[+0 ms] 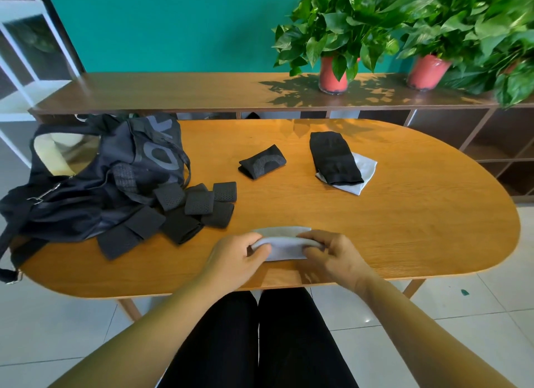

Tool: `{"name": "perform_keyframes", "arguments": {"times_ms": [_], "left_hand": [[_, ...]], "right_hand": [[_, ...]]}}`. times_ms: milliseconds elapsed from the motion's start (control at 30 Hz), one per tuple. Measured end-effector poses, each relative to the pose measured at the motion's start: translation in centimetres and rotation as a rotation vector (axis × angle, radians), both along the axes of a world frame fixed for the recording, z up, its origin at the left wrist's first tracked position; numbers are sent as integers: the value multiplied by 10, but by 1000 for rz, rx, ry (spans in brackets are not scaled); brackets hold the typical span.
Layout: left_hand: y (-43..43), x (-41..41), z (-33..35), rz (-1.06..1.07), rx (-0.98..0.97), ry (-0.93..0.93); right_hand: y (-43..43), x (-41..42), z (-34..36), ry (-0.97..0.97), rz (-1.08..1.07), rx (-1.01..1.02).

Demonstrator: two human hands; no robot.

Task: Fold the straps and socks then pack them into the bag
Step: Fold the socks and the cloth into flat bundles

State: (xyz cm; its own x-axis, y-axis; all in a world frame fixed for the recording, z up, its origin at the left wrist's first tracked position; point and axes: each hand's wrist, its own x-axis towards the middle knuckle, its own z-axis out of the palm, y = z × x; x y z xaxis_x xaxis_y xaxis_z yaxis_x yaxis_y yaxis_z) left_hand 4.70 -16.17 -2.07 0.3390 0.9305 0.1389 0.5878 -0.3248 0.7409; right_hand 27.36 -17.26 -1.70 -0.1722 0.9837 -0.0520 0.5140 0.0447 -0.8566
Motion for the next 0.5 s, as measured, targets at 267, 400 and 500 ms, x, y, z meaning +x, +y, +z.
{"name": "perform_keyframes", "arguments": {"times_ms": [267, 400, 500], "left_hand": [[10, 17, 3, 280, 27, 160], [10, 29, 14, 377, 97, 422], [13, 33, 19, 376, 113, 570]], "right_hand": [[19, -10, -1, 121, -262, -3], [28, -17, -2, 34, -370, -7], [31, -22, -2, -71, -410, 6]]}}
